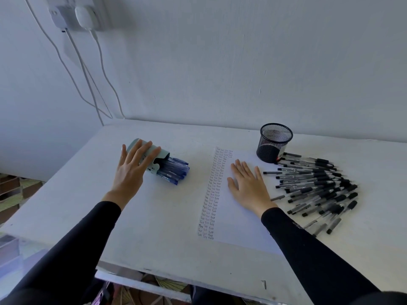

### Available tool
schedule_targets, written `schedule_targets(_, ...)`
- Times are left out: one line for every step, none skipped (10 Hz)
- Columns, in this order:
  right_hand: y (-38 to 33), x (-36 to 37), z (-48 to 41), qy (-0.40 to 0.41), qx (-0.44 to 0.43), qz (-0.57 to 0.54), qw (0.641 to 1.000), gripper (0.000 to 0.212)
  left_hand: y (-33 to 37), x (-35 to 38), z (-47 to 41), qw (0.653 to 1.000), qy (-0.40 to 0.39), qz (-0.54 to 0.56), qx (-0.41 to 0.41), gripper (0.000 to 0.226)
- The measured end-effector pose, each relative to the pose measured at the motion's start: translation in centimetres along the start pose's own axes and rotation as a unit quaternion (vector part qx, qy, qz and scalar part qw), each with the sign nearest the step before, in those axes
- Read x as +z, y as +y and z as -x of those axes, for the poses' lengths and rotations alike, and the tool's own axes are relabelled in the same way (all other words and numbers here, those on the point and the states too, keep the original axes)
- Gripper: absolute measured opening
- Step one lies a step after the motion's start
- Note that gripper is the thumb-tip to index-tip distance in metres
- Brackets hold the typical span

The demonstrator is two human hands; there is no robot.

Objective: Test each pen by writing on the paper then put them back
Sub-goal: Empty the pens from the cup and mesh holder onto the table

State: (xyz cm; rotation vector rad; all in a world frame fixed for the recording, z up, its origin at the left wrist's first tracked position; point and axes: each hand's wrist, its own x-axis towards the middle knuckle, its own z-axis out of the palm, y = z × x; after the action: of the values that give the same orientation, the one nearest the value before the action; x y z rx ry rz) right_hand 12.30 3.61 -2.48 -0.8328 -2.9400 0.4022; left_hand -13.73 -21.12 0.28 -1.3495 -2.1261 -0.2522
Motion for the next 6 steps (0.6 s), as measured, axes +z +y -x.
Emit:
schedule_targets(0.0, 0.0, 0.0, 0.002, 0.001, 0.001, 1.0, 0.061, -0.7, -0.1, 0.2, 1.0, 0.006, -0.02, 0.006, 0.083)
schedule_targets(0.0, 0.0, 0.1, 0.003, 0.001, -0.005, 1.0, 0.06, -0.9, -0.4, 0.0, 0.999, 0.012, -0.04, 0.02, 0.081)
schedule_targets(-0.1, -0.1, 0.1, 0.001, 0.002, -0.005, 1.0, 0.06, -1.1, -0.6, -0.3, 0.998, 0.011, -0.055, 0.031, 0.078)
schedule_targets(0.0, -0.2, 0.2, 0.001, -0.001, -0.01, 1.0, 0.06, -1.3, -0.7, -0.6, 0.997, 0.007, -0.071, 0.03, 0.08)
schedule_targets(0.0, -0.2, 0.2, 0.001, -0.001, -0.013, 1.0, 0.06, -1.8, -0.7, -0.8, 0.996, 0.006, -0.086, 0.028, 0.081)
schedule_targets(0.0, -0.1, 0.1, 0.002, 0.0, -0.013, 1.0, 0.06, -2.3, -0.8, -0.9, 0.995, -0.001, -0.096, 0.024, 0.082)
